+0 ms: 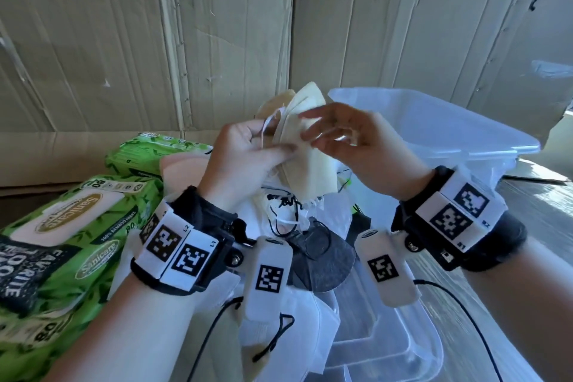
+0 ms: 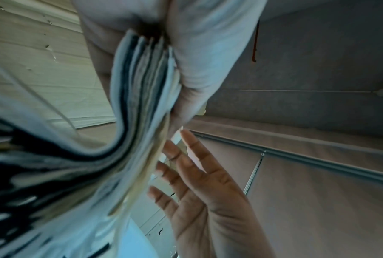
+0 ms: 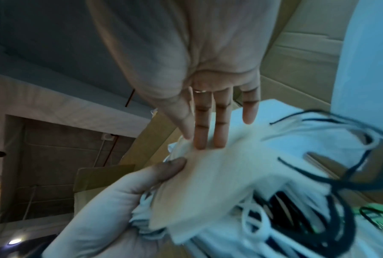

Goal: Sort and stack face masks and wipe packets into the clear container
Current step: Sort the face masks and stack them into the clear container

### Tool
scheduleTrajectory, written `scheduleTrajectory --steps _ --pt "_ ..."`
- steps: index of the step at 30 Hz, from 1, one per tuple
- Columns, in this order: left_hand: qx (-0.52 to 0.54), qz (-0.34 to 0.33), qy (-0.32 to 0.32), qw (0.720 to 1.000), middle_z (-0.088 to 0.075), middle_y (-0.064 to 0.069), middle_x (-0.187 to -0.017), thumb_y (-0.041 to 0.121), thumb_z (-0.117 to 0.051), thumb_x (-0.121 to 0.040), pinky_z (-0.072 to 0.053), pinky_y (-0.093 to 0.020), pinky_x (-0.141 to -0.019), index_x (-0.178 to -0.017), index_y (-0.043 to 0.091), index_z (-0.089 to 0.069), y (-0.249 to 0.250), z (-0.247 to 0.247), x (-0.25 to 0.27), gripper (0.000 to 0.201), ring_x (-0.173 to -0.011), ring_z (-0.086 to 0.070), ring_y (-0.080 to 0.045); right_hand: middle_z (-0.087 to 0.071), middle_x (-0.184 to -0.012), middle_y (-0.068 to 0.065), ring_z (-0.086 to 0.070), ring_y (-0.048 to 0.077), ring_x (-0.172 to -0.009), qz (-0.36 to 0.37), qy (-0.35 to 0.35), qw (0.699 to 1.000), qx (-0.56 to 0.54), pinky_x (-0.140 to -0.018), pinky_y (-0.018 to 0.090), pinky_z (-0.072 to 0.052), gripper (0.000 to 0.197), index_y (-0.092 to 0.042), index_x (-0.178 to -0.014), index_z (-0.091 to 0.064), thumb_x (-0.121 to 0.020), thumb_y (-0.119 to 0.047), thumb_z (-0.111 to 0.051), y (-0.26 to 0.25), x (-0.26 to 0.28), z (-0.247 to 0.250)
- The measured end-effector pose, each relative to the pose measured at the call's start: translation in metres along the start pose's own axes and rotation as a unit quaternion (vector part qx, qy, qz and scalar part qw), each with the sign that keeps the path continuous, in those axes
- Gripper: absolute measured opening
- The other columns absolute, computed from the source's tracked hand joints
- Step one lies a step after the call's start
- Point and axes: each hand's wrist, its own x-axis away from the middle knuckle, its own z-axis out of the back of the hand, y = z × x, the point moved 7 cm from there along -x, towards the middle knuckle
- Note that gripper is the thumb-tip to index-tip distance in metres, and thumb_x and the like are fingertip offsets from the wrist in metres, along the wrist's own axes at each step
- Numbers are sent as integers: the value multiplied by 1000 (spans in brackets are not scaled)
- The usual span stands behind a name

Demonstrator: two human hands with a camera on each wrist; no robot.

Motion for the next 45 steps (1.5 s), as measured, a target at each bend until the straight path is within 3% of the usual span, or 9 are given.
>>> scheduleTrajectory --steps 2,6,9,13,18,24,30,35,45 --pt "12 -6 -7 1000 -70 12 -72 -6 -72 -73 -47 -15 -57 -89 22 -67 1 -1 -1 33 -62 -61 -4 -64 -85 -2 -62 18 -79 8 16 1000 25 -81 29 -48 44 -27 -115 -51 -82 -3 -64 4 -1 3" --pt "-28 -63 -34 997 -63 6 -115 -8 -72 -71 -49 -30 -92 -114 39 -49 7 -1 -1 68 -102 -63 -13 -48 -90 -1 -49 11 -78 12 59 984 170 -70 3 -35 57 -30 -123 -53 -72 -25 -77 10 -3 9" --pt "-68 -87 -60 992 -54 20 -119 -7 -72 -73 -41 -14 -96 -119 40 -44 11 -1 0 71 -109 -55 3 -44 -99 3 -46 17 -88 9 59 982 179 -73 -5 -27 68 -31 -126 -50 -65 -34 -80 11 -8 10" --pt "-105 -91 -77 987 -61 24 -108 -6 -70 -75 -33 -6 -98 -100 31 -61 10 -3 -1 46 -108 -52 13 -44 -86 -13 -47 20 -90 18 47 984 168 -70 4 -32 59 -23 -116 -58 -63 -28 -83 14 -11 9" --pt "-111 -75 -62 989 -64 27 -103 -1 -73 -74 -34 -2 -93 -96 32 -67 5 -2 -2 40 -106 -54 15 -53 -90 2 -53 15 -78 39 86 989 117 -65 3 -34 30 -25 -84 -60 -64 -22 -82 19 -7 14" --pt "-108 -80 -52 990 -67 33 -91 -1 -76 -69 -33 0 -91 -93 31 -66 3 -1 -3 42 -100 -54 18 -52 -82 -7 -50 4 -78 32 50 994 87 -67 6 -35 51 -27 -109 -56 -65 -27 -81 28 -9 9" --pt "-110 -98 -66 987 -56 46 -100 -4 -74 -69 -26 6 -88 -110 33 -57 0 -9 -1 57 -109 -44 25 -50 -83 -4 -46 8 -73 17 67 993 92 -69 10 -34 45 -22 -90 -53 -58 -24 -85 35 -13 11" --pt "-141 -84 -71 984 -59 41 -98 -3 -73 -72 -27 6 -88 -104 39 -61 -6 -12 -1 54 -108 -47 23 -47 -71 -14 -43 -1 -67 -4 54 993 101 -66 11 -34 33 -10 -80 -62 -61 -25 -84 43 -14 8" --pt "-53 -49 -42 996 -66 29 -100 16 -69 -69 -35 -10 -102 -103 27 -65 -6 -6 -5 36 -113 -52 11 -48 -68 -14 -43 2 -64 27 8 996 88 -63 16 -33 32 -30 -70 -40 -80 -20 -69 40 -12 8"
